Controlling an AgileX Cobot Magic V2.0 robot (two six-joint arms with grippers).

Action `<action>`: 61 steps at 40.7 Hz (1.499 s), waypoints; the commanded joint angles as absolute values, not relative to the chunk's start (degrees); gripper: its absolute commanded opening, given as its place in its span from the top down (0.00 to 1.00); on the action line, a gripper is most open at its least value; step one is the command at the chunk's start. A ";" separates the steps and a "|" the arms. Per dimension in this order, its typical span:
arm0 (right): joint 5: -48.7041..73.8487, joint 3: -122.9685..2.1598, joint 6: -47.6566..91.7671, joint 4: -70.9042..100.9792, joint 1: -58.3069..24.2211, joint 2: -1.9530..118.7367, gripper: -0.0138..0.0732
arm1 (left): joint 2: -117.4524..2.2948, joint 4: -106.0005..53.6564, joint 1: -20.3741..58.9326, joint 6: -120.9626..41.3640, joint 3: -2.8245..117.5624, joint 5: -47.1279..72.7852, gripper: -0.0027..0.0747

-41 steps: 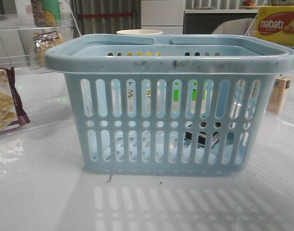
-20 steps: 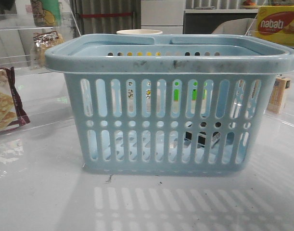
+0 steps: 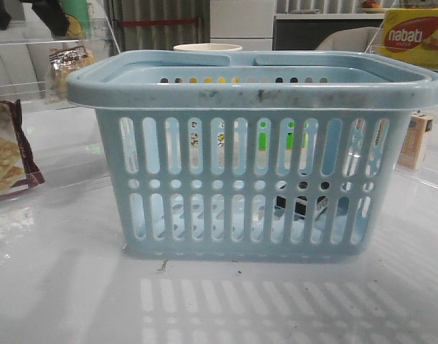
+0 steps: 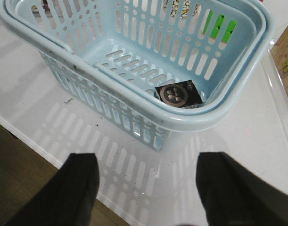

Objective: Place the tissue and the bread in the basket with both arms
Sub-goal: 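Grasp the wrapped bread pastry on the shelf with the left gripper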

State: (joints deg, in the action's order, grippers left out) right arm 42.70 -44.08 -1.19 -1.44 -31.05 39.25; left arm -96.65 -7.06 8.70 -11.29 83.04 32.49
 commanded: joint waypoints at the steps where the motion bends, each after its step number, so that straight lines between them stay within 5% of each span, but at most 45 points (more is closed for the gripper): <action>1: 39.08 -45.66 -0.95 -1.97 -30.91 38.97 0.21 | -98.98 -8.81 7.01 -10.67 89.63 28.45 0.19; 18: 39.13 -45.66 -0.95 -1.97 -30.91 38.97 0.21 | -113.21 -15.25 5.53 -10.67 100.24 22.74 0.20; 32: 39.13 -45.66 -0.95 -1.97 -30.91 38.97 0.21 | -113.05 -15.25 5.53 -10.67 100.24 21.30 0.65; 42: 39.13 -45.66 -0.95 -1.97 -30.91 38.97 0.21 | -107.43 -20.69 5.53 -10.67 100.24 26.59 0.85; 61: 39.13 -45.66 -0.95 -1.97 -30.91 38.97 0.21 | -89.23 -22.75 10.90 -22.19 100.24 40.72 0.85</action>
State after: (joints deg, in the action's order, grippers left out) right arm 43.05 -44.08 -1.19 -1.44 -31.05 39.25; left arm -94.72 -21.04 8.89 -19.24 98.17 40.39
